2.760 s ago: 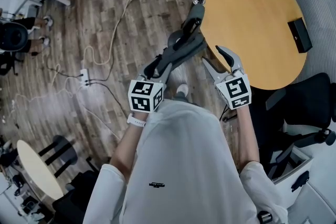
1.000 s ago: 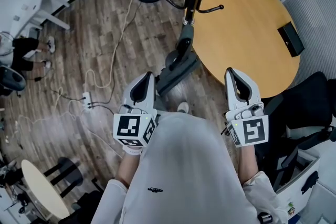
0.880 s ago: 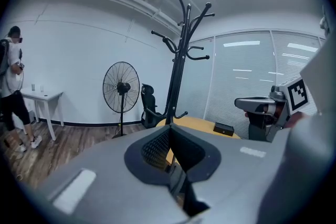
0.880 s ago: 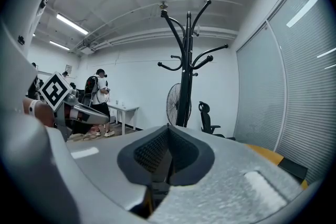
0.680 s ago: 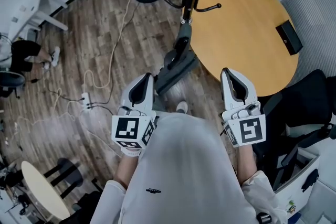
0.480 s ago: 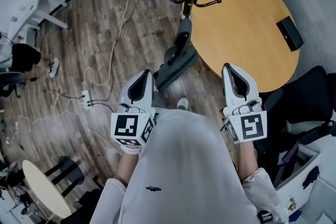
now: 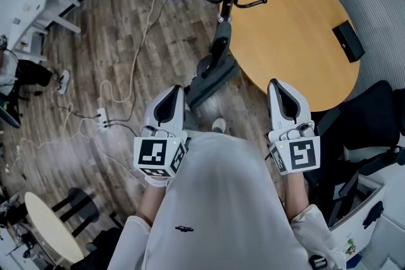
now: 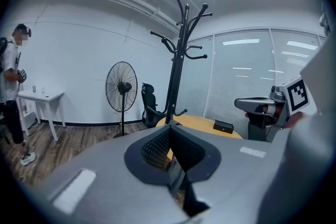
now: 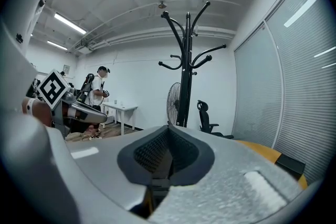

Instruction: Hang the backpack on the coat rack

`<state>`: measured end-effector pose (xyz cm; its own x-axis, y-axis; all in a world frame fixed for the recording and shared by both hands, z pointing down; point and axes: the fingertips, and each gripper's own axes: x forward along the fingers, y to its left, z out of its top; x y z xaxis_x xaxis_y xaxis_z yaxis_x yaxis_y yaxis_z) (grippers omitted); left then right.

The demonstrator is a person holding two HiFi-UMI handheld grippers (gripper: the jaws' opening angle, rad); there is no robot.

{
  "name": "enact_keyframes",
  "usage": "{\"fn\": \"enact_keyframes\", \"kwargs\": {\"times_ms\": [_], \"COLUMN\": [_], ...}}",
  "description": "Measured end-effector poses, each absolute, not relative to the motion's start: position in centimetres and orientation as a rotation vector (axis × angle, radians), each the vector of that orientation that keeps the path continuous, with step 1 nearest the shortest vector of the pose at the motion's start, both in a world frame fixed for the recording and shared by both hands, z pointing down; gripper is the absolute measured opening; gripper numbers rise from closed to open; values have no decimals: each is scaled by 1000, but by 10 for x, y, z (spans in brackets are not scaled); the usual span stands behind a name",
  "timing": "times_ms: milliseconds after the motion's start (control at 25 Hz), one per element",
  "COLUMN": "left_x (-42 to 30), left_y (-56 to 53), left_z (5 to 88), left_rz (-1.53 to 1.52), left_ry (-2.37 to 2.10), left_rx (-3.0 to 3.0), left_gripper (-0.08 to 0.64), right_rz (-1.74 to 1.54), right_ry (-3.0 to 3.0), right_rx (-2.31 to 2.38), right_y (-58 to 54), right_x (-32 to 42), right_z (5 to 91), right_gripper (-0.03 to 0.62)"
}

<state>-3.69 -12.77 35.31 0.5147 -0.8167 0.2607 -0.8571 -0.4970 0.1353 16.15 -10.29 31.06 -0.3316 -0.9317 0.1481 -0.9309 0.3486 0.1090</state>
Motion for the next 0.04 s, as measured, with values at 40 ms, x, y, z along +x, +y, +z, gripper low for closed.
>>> {"fn": "enact_keyframes", "kwargs": {"times_ms": [40], "left_x": [-38], "left_y": [-127], "left_z": [353], "left_rz": [237], "left_ry": [-1417], "left_rx": [2509], "left_gripper": [17], "right_rz": [-5], "right_ry": [-2420], "right_rx": [1697], "right_y": [-102], "right_x": [162], "right_z": [311], "right_gripper": [-2]}}
